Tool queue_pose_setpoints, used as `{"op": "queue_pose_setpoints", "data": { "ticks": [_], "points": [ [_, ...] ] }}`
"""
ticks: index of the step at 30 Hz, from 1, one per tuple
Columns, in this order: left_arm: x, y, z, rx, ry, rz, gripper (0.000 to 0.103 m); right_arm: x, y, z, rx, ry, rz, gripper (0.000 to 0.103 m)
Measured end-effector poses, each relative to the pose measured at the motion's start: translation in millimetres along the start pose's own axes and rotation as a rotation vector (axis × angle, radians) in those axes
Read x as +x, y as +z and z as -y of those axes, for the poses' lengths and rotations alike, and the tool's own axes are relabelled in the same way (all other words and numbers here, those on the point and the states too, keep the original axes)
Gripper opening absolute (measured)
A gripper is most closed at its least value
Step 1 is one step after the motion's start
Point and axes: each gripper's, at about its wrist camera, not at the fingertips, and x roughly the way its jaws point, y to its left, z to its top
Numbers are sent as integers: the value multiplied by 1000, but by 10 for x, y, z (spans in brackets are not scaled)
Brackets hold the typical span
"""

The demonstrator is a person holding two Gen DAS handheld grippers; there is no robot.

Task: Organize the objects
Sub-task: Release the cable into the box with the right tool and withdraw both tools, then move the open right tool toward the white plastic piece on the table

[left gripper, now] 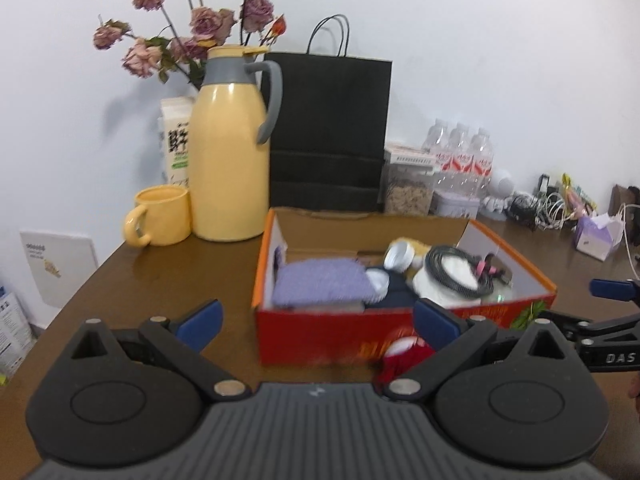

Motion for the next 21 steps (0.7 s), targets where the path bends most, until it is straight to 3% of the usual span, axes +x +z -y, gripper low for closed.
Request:
{"op": "queue_pose_setpoints", "data": {
  "ticks": [13,19,21],
  "points": [
    [-214,-372,-90,-5,11,-113,103,-171,-565,-96,-26,54,-163,102],
    [-223,-459,-82,-16,3,-144,103,-129,-667,-93,-9,87,-212,83],
    [-221,-480,-74,-19,4,-151,103,-96,-682,-89,3,102,-225,71]
  ]
}}
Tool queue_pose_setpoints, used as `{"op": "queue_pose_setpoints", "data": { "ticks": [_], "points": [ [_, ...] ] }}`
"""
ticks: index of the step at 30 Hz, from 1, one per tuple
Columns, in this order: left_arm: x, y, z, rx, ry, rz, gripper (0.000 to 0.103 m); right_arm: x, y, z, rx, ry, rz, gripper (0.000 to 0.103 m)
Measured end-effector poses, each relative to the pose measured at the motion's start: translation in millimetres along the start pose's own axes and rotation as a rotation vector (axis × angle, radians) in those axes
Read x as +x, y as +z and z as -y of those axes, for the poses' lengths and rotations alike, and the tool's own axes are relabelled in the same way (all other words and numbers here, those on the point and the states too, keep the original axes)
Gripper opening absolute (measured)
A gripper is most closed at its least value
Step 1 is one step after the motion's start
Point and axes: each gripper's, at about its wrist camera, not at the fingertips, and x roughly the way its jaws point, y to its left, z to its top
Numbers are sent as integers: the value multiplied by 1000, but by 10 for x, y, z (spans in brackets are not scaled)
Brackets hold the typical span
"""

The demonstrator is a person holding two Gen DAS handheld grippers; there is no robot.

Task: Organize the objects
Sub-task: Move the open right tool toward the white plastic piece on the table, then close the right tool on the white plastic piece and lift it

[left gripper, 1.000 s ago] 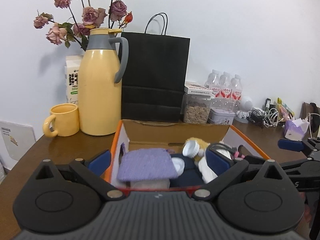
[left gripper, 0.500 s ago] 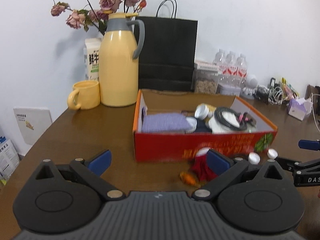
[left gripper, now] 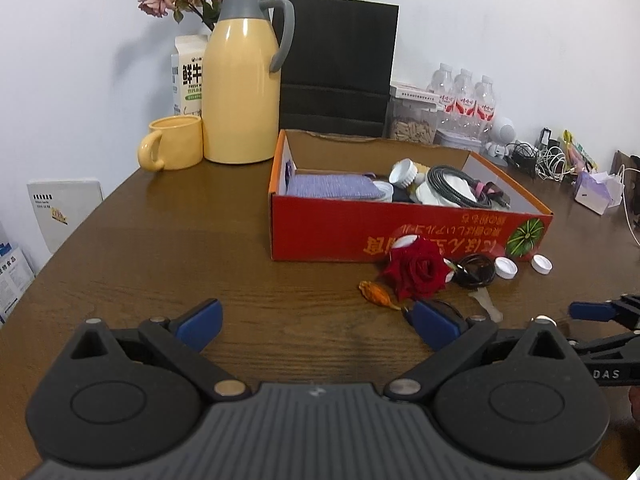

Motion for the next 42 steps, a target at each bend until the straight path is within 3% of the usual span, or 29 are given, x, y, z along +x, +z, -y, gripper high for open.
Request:
{"op": "queue_pose_setpoints", "data": {
  "ticks": [4,6,9,17,26,42],
  "points": [
    [11,-20,5,-2,0,-10,103,18,12,6,12,24,4,58],
    [20,-25,7,-4,3,-14,103,15,13,5,10,31,11,41],
    [18,-36,15,-7,3,-16,103,-4,-3,-7,4,39,24,27],
    [27,-50,40,-8,7,-20,103,-30,-1,-10,1,44,45,27],
    [125,-71,165,4,-8,-56,103,-211,27,3,10,-26,216,27],
    [545,-97,669,-1,24,-133,103,-234,20,37,21,-32,251,27]
  ]
}}
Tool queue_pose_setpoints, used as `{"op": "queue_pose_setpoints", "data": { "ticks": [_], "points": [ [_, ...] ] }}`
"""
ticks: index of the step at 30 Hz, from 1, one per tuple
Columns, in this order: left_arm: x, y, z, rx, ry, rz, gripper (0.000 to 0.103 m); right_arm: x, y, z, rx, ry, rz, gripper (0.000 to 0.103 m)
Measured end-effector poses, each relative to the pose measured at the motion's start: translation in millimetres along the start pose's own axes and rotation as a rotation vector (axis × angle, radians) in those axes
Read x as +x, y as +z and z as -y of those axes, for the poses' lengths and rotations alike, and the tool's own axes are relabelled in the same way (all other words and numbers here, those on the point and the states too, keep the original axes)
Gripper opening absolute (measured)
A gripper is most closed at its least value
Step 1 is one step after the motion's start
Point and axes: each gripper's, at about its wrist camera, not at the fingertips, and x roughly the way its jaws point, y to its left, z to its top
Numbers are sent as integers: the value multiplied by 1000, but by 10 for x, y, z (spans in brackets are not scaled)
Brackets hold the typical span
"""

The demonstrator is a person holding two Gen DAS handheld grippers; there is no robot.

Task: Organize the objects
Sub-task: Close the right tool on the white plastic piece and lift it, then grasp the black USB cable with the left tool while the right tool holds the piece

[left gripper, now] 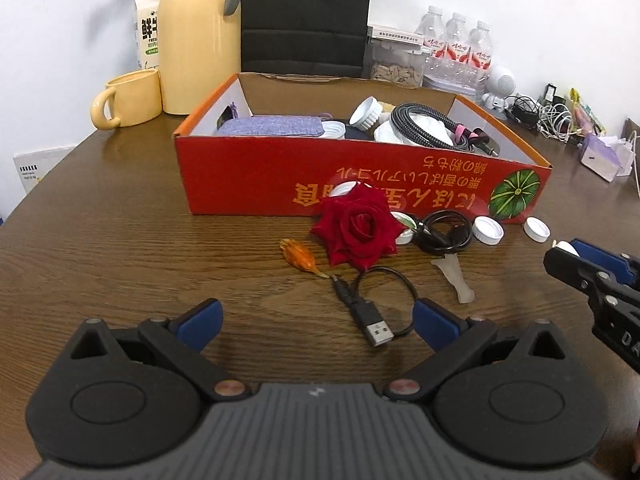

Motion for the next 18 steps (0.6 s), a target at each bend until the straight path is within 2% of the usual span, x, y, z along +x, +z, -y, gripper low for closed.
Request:
{"op": "queue_pose_setpoints", "data": {
  "ticks": [6,7,9,11,12,14,15,16,17,18],
  "points": [
    [70,12,100,-8,36,1,103,-18,-1,-3,-6,2,12,27],
    [77,13,119,-3,44,2,100,-24,-3,-4,-6,3,15,27],
    [87,10,155,3,59,4,91,-32,-3,-3,-6,7,21,27],
    [99,-3,187,7,63,-4,74,-40,1,-6,-6,13,24,27],
    [89,-13,208,11,75,6,70,-41,2,-3,-4,19,24,27],
    [69,-25,236,18,77,16,48,-45,1,0,-3,25,25,27],
    [58,-27,248,24,73,19,42,-47,0,1,-3,28,26,27],
    [47,-31,264,31,69,21,28,-51,-2,-1,-3,29,28,27],
    [37,-38,281,38,64,22,20,-54,-3,1,-4,30,29,26],
    [30,-43,289,41,56,21,17,-56,-3,2,-4,32,30,27]
  ]
}}
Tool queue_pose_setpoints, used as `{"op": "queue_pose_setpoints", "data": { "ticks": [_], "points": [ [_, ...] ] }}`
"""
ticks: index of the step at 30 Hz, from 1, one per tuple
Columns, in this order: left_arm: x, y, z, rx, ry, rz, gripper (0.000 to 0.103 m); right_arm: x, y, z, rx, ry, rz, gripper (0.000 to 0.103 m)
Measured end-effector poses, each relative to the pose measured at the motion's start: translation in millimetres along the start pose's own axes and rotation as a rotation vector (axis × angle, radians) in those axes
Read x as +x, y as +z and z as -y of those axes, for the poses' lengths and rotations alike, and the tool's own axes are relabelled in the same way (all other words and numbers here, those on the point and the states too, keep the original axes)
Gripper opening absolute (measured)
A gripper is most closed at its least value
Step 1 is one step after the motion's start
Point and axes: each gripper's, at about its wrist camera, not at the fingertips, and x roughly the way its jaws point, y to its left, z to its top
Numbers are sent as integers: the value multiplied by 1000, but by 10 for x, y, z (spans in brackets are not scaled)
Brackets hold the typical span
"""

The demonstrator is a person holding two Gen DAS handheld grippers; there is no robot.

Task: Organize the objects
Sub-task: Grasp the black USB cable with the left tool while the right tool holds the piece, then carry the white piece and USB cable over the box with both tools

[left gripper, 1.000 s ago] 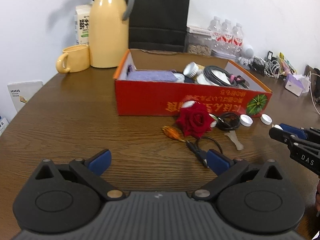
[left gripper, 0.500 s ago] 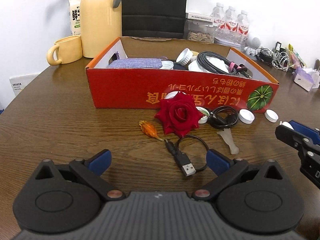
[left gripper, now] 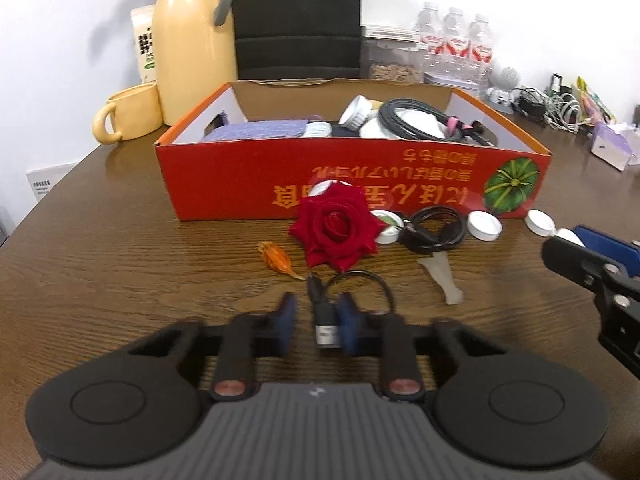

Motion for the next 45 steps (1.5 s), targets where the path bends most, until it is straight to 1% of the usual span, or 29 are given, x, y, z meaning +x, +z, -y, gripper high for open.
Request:
{"op": "queue_pose_setpoints", "data": {
  "ticks": [1,4,13,18,21,26,33,37,41,45],
  "points": [
    [-11,-6,1,2,-8,1,14,-3,-2,0,0,1,1,26],
    [-54,-27,-24,2,-23,9,14,-10,-2,-4,0,2,3,27],
    [-279,-28,-160,5,-67,70,14,-15,-13,-19,-10,-1,5,27],
    [-438,58,-242,4,-92,125,14,-23,-8,-100,-50,30,9,27],
    [-503,162,-279,18,-96,161,14,-12,72,-161,-65,55,11,27],
    [-528,377,-320,30,-114,212,14,23,324,-271,-109,67,57,27],
    [-411,683,-416,-2,-125,261,14,321,655,-410,-168,47,95,26],
    [-266,880,-481,-26,-117,280,14,596,827,-460,-190,37,96,27],
    [-82,1060,-527,-71,-110,296,14,878,984,-507,-214,34,100,27],
    [124,1194,-561,-97,-110,294,14,1192,1083,-523,-223,31,82,27]
  ]
}}
